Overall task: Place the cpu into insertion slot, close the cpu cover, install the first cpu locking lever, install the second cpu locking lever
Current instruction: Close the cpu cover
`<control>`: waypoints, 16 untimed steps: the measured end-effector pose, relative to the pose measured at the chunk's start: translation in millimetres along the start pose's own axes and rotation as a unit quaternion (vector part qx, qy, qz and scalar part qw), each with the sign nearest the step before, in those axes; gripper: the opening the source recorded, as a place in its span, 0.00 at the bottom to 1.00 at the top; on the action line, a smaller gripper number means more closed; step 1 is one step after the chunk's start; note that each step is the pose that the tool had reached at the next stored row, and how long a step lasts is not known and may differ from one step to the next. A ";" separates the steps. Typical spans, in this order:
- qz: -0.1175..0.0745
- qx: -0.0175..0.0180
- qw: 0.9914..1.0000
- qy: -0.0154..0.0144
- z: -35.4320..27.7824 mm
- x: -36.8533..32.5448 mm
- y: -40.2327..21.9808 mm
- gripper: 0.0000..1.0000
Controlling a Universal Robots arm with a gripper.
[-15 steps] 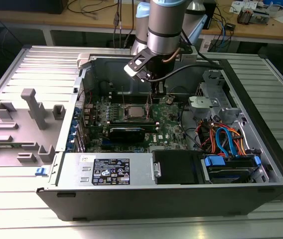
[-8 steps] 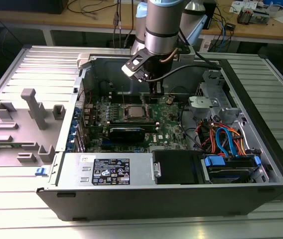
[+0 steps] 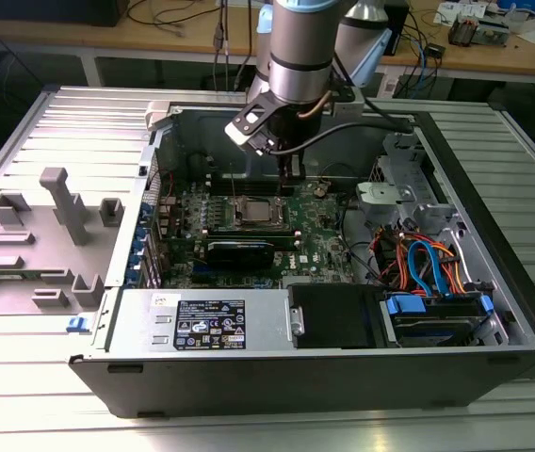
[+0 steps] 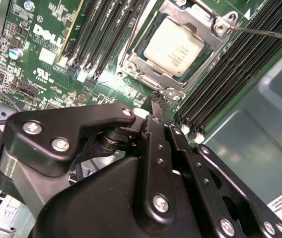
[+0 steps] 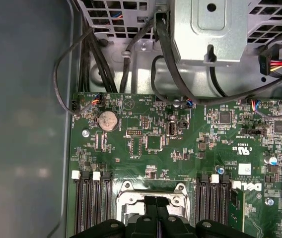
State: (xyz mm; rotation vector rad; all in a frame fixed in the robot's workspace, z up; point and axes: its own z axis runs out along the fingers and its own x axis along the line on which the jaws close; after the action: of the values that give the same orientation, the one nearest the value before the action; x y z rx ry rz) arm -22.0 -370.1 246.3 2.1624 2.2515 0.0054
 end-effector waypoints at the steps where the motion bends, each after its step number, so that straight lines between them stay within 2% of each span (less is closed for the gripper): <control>1: 0.000 0.000 1.000 0.000 0.2 0.0 -1.2 0.11; 9: 0.000 0.000 1.000 0.000 2.9 0.1 -9.3 0.11; 16: 0.000 0.000 1.000 0.000 3.3 0.2 -10.8 0.11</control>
State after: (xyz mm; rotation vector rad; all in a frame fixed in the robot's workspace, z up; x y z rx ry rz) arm -32.7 -370.3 242.9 2.1618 2.2519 0.0053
